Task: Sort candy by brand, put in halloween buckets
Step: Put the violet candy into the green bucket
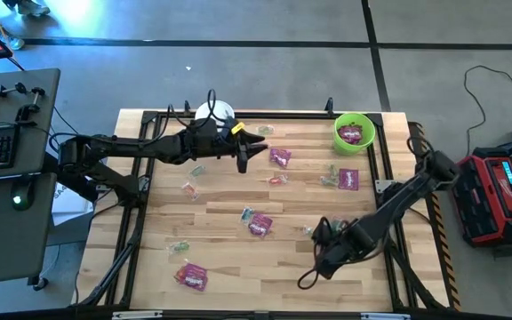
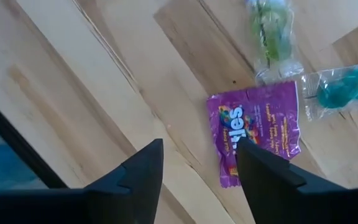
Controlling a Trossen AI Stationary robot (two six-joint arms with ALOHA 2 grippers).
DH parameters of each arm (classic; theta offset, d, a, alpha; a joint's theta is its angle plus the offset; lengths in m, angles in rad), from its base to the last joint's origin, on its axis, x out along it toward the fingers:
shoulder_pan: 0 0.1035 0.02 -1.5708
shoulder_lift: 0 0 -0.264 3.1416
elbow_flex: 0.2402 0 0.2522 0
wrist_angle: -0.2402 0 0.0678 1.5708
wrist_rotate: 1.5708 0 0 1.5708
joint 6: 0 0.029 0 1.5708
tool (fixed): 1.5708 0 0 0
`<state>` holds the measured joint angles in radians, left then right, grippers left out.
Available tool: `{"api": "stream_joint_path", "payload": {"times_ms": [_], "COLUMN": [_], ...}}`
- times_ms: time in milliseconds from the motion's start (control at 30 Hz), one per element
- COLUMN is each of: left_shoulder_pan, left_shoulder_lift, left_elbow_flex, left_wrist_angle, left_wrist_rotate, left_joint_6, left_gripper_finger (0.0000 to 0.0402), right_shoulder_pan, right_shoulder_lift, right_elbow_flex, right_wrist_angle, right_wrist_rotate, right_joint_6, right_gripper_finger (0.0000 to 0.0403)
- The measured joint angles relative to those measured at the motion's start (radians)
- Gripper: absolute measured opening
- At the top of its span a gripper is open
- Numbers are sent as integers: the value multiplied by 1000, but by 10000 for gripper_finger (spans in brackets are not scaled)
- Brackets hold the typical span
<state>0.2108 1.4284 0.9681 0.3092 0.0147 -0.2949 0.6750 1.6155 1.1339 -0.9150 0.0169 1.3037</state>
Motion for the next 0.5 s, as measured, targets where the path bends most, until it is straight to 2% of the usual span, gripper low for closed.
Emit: {"api": "stream_joint_path", "payload": {"times_ms": [333, 500], "left_shoulder_pan": [0, 0], "left_shoulder_lift": [0, 0], "left_elbow_flex": [0, 0], "left_wrist_angle": [-12, -26], "left_wrist_rotate": [58, 63], "left_joint_6": [19, 19], "left_gripper_finger": [149, 149], "right_shoulder_pan": [-15, -34], "right_shoulder_lift": [47, 45], "right_elbow_flex": [-19, -34], "right_wrist_angle": [10, -5], "right_wrist_rotate": [-73, -71], "right_joint_6": [-27, -62], "right_gripper_finger": [197, 197]}}
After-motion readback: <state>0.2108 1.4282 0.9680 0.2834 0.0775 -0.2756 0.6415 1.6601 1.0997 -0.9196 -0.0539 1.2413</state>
